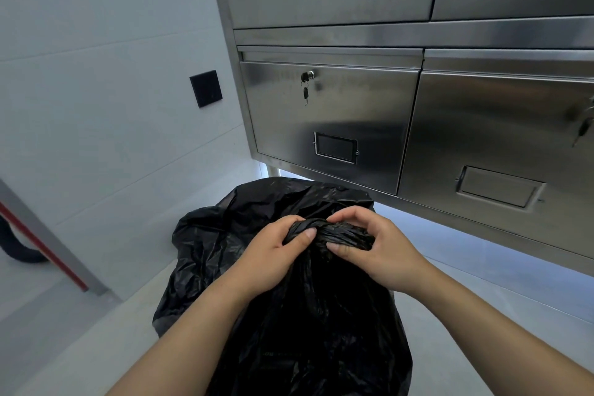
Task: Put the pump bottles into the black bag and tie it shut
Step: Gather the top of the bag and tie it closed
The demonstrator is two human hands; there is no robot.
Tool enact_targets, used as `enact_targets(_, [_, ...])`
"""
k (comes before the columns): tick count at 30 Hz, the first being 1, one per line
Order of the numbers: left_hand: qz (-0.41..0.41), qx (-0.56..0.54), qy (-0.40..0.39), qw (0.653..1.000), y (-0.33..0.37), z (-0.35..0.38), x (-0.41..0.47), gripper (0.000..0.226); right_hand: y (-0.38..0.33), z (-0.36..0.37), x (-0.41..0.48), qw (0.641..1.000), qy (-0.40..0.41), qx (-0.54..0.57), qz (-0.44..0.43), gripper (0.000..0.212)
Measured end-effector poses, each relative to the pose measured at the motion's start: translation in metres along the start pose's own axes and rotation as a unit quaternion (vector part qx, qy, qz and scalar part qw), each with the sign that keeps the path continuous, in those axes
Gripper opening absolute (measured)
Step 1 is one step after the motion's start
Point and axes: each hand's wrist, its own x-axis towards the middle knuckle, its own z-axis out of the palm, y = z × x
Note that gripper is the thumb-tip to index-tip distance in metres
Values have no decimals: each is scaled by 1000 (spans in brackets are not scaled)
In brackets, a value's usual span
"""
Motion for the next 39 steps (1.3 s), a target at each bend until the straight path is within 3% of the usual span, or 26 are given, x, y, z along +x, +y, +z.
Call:
enact_targets(5, [-5,-8,23,1000,1,-3,-1,14,1,1,-1,999,-29,-23,8,48])
enact_targets(13, [14,41,24,999,-3,0,0,11,12,1,3,991,-3,-130,-20,38])
enact_targets(17, [7,41,30,999,-7,-1,2,11,16,4,2,982,52,-173,-56,36])
enact_targets(22, [-6,17,51,999,-8,1,3,10,15,8,-1,982,37,-176,-61,53])
enact_targets(30, [-2,53,30,998,-6,-1,2,14,20,3,1,983,41,-172,-46,51])
enact_targets(34, [-37,4,29,999,-4,3,3,13,20,1,2,972,60,-221,-59,48])
enact_targets(39, [-116,-115,66,984,-1,5,7,17,15,6,-2,965,52,-227,-118,68])
